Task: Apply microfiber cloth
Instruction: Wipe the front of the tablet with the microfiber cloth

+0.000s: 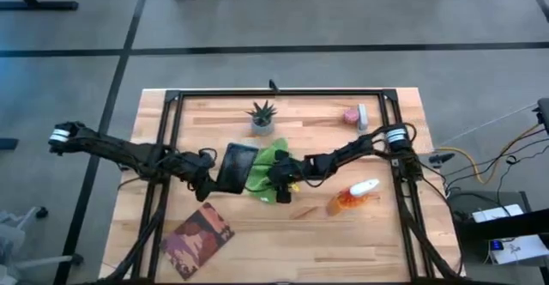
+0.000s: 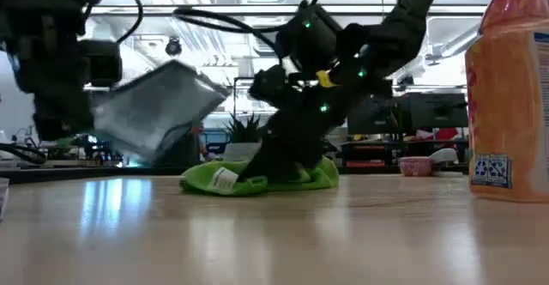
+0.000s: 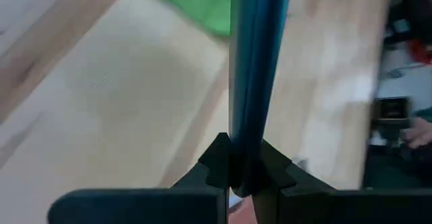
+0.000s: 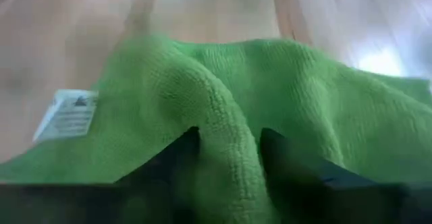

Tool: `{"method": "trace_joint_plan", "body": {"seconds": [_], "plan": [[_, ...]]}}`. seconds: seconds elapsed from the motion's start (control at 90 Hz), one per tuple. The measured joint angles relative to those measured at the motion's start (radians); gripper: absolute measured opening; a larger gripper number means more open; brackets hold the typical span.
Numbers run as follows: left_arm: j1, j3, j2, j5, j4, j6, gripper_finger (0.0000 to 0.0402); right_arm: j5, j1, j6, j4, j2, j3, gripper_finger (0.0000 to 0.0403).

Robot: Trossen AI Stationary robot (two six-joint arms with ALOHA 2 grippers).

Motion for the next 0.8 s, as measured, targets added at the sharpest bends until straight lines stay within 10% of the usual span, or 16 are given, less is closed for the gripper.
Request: {"method": "trace_joint_plan", "body": {"seconds": [0.267,0.5,0.8], "plan": [[0.008,0.0,0.024,-0.004,-0.029,-0.001,0.0009,0.01,0.021,-0.029,-0.118,-0.042,0.002,0.0009],[0.013,0.0,0.09,0.027,0.052,-0.096,0.0009,0.218,0.087,-0.094,-0.338,-0.221,-0.003,0.0002],[0.025,-0.003,0.173,0.063,0.285,-0.132,0.0008,0.34,0.153,-0.271,-0.073,-0.296,-0.003,0.0001]]}}
